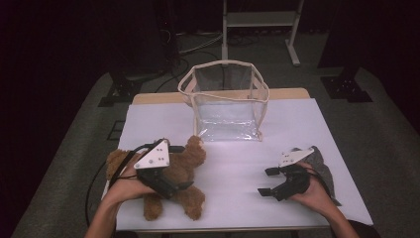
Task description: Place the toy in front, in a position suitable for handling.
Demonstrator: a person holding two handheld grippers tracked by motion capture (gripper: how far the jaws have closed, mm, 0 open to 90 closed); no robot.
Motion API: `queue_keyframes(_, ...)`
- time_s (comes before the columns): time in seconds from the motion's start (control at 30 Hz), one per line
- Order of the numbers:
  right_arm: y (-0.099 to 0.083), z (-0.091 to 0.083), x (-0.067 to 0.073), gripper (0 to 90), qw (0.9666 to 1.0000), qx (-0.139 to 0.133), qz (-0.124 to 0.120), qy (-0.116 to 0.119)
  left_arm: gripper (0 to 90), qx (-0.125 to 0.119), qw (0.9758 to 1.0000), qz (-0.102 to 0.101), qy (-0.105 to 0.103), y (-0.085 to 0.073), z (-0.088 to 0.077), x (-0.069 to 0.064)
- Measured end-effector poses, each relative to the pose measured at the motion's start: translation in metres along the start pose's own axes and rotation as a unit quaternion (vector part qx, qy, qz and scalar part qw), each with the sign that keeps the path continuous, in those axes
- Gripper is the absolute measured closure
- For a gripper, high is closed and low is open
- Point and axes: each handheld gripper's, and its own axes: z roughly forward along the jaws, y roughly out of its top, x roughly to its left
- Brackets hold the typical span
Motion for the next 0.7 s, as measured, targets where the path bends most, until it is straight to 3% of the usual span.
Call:
queue_keyframes(0.3, 0.002, 0.005, 0.003, 14.1, 1.0, 0.008, -0.004, 0.005, 2.4, 0.001, 0.9989, -0.018, 0.043, -0.026, -0.033, 0.006)
queue_keyframes(0.7, 0.004, 0.012, 0.007, 14.1, 0.9998, 0.015, -0.007, 0.01, 5.0, 0.019, 0.9961, -0.026, 0.082, -0.068, -0.068, 0.003)
